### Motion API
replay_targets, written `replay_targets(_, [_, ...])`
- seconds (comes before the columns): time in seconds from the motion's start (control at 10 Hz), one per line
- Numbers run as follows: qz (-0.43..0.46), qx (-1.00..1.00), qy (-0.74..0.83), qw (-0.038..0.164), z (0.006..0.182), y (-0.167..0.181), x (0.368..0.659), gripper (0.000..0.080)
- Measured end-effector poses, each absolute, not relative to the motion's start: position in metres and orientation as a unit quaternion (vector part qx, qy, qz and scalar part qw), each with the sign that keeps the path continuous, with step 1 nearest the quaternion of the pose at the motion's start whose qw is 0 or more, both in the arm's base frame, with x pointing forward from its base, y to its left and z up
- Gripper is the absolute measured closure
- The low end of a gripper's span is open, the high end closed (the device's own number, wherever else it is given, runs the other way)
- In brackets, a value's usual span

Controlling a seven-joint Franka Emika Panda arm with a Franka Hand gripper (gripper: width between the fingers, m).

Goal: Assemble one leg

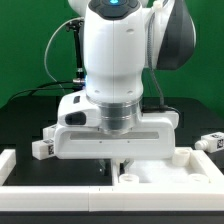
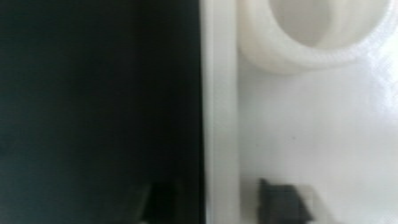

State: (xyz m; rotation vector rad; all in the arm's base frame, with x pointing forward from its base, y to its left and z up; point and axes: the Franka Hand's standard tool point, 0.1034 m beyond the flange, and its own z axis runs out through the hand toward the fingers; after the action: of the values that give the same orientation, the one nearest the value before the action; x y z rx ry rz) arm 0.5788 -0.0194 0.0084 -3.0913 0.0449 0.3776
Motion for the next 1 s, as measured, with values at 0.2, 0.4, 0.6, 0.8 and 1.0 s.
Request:
replay_targets(0.2, [0.142,-0.99,0.01,0.021,0.039,-0.015,0.561,0.0426])
replay_targets(0.4, [0.146,-0.989,0.021,0.023,0.071,-0.013,0.538,0.017])
replay_targets(0.6, [0.147,-0.989,0.021,0.023,0.072,-0.01,0.535,0.0156])
replay_targets(0.8, [0.148,-0.989,0.02,0.023,0.071,-0.01,0.534,0.0151])
replay_targets(1.0, [0.155,-0.987,0.038,0.031,0.071,-0.015,0.53,0.0151])
